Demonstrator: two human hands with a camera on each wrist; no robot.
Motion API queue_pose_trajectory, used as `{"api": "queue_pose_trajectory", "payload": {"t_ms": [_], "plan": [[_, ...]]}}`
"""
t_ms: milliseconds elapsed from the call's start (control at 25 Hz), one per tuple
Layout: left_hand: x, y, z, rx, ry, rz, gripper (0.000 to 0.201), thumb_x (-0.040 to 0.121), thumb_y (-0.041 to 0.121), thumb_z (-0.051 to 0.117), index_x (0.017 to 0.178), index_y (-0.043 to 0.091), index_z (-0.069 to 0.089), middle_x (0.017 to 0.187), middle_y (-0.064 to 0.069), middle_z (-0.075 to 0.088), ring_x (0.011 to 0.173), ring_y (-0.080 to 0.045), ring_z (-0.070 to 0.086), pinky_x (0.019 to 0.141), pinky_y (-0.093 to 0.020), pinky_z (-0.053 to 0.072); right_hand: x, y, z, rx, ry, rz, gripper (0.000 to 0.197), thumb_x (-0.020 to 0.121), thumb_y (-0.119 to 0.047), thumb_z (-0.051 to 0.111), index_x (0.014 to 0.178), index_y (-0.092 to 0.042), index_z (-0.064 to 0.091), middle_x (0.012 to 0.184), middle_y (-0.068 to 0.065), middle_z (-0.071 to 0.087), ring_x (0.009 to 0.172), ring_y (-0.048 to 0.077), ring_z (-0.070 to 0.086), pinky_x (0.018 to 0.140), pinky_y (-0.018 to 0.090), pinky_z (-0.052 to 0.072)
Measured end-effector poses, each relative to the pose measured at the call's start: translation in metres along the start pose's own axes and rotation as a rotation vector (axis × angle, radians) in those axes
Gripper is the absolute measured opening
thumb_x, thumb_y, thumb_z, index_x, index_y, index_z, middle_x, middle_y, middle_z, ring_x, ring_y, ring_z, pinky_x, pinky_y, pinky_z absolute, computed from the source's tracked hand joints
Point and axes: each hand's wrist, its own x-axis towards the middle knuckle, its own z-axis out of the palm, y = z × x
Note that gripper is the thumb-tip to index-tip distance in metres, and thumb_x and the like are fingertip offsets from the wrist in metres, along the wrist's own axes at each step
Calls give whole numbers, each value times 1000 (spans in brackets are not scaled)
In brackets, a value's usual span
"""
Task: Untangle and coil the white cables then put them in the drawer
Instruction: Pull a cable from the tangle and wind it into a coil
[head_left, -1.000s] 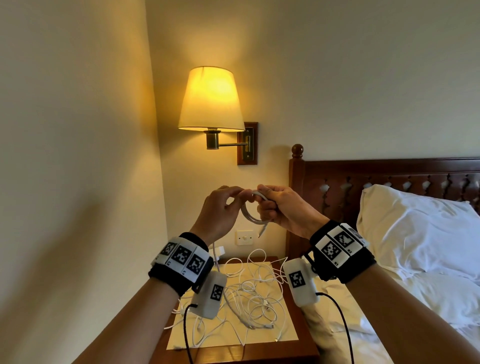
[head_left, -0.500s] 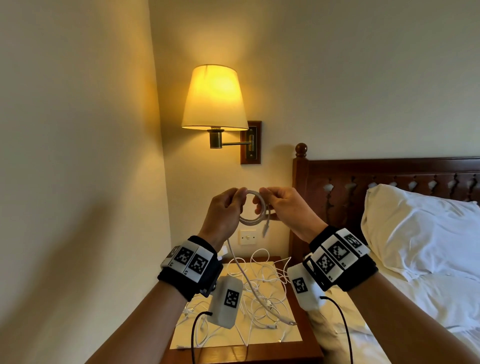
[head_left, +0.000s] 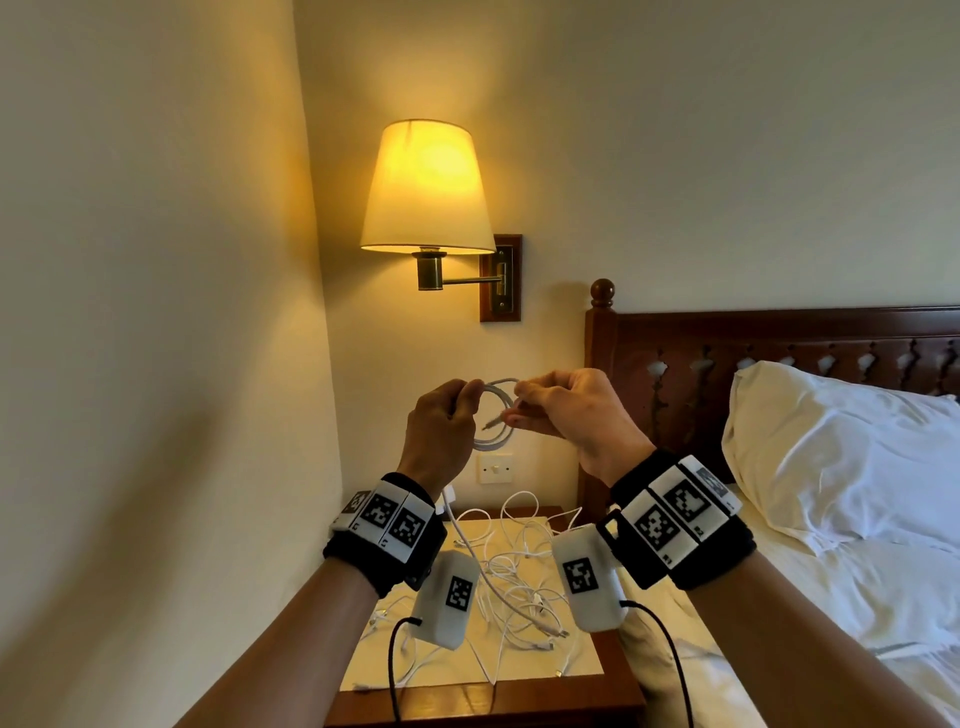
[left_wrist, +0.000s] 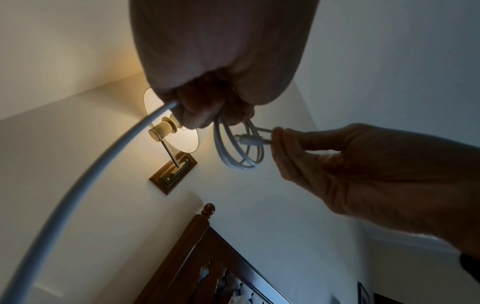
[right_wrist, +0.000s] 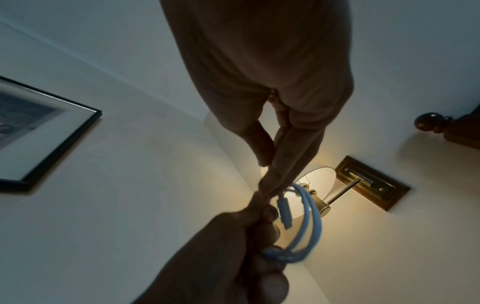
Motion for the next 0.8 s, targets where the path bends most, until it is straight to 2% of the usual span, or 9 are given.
{"api": "queue_pose_trajectory", "payload": {"t_ms": [80, 200, 280, 400, 480, 600, 640, 720, 800], "plan": [[0, 4, 0, -24, 9, -5, 31, 101, 28, 46, 74, 18, 59, 58, 0, 46, 57, -16, 38, 59, -31, 32, -3, 8, 4, -16, -13, -52, 8, 89, -5, 65, 95, 0, 66, 88, 16, 72, 80, 24, 74, 77, 31, 60], [-4, 12, -3, -132, -8, -79, 33, 101, 31, 45, 75, 15, 59, 60, 1, 43, 58, -14, 35, 57, -29, 30, -5, 22, 5, -266, 59, -311, 7, 79, -10, 77, 83, -6, 72, 80, 8, 72, 67, 18, 71, 64, 24, 59], [-7, 17, -4, -228, -46, -146, 34, 101, 33, 45, 79, 12, 60, 59, 2, 39, 54, -12, 32, 53, -26, 27, -3, 30, 4, -544, 186, -520, 11, 72, -18, 84, 74, -14, 73, 77, -3, 67, 63, 8, 60, 57, 18, 48], [-11, 24, -5, -348, -114, -223, 35, 101, 36, 44, 75, 16, 56, 59, 2, 35, 51, -10, 28, 47, -26, 24, 4, 38, 4, -692, 306, -664, 23, 71, -19, 85, 69, -17, 62, 77, -8, 57, 62, 3, 45, 55, 14, 33], [-13, 27, -5, -374, -138, -245, 36, 101, 37, 43, 73, 17, 54, 60, 2, 35, 51, -10, 28, 46, -25, 25, 10, 43, 2, -675, 339, -681, 30, 73, -19, 83, 76, -18, 53, 82, -6, 54, 67, 4, 46, 57, 14, 35], [-15, 29, -5, -365, -131, -248, 36, 101, 37, 42, 73, 17, 53, 61, 2, 35, 52, -10, 29, 47, -24, 26, 14, 42, 2, -511, 163, -588, 27, 83, -14, 72, 97, -19, 50, 96, -3, 66, 90, 8, 63, 77, 17, 49], [-14, 29, -6, -366, -125, -245, 37, 101, 38, 42, 72, 17, 53, 60, 3, 35, 52, -10, 29, 47, -24, 26, 13, 41, 3, -463, 85, -539, 24, 88, -14, 67, 103, -19, 49, 95, -2, 70, 91, 8, 67, 78, 17, 51], [-13, 29, -7, -369, -119, -239, 37, 100, 38, 43, 71, 18, 52, 60, 3, 35, 52, -10, 29, 47, -24, 26, 8, 39, 4, -423, -22, -479, 18, 96, -19, 58, 111, -18, 48, 85, 0, 71, 78, 10, 68, 70, 20, 52], [-12, 29, -9, -364, -104, -235, 37, 100, 38, 44, 70, 18, 52, 60, 3, 35, 52, -10, 29, 47, -24, 26, 3, 39, 4, -447, -82, -470, 20, 100, -31, 50, 114, -18, 48, 76, -1, 63, 67, 12, 58, 64, 26, 48]]}}
